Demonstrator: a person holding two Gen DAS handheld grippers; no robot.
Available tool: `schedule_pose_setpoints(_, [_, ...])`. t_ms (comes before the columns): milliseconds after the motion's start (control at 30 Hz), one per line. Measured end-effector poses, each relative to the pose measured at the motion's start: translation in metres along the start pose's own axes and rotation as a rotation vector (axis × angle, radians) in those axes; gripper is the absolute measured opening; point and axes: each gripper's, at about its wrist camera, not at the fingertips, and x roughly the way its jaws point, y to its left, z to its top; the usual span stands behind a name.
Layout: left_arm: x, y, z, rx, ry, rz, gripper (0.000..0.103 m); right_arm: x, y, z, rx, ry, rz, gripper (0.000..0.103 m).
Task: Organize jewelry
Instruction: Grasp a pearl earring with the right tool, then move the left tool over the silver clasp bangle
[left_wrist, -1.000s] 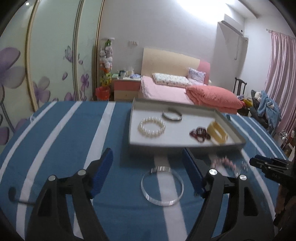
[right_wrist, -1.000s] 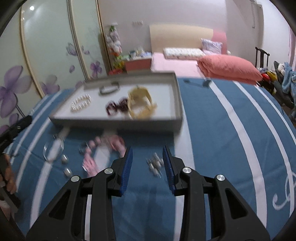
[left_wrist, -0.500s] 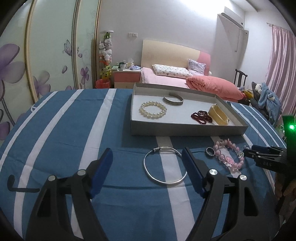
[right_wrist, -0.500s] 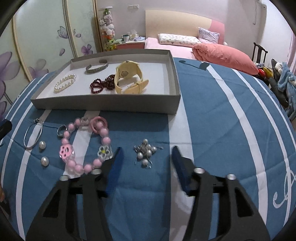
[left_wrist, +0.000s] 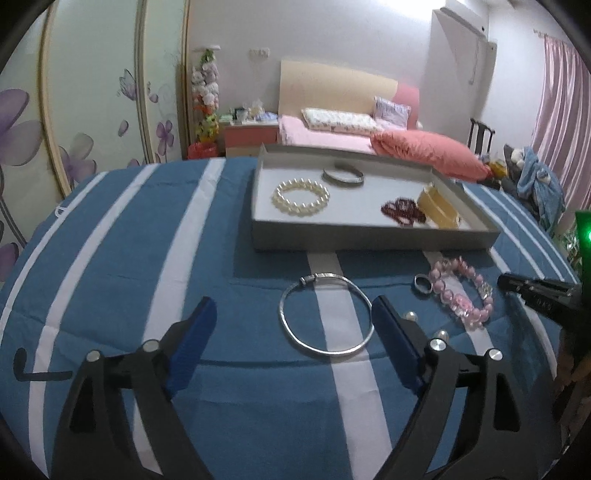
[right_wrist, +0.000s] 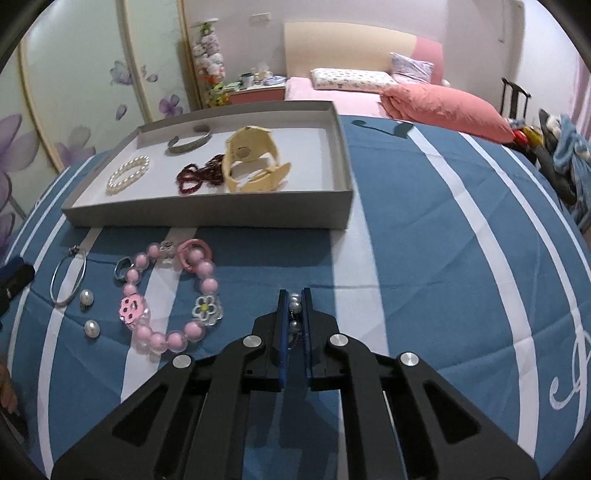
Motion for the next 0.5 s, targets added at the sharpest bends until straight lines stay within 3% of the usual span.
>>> schedule_pose_setpoints(300, [0.034, -0.026, 0.003, 0.081, 0.148, 0.047, 0.089, 0.000, 0.004, 0.001, -0.001, 0.001, -0.001, 0.007])
schedule_pose_setpoints(500, [0.049, -0.029, 0.003, 0.076, 0.185, 0.070, 0.089, 0.000, 0.000, 0.002, 0.011, 0.002, 0.014, 0.007])
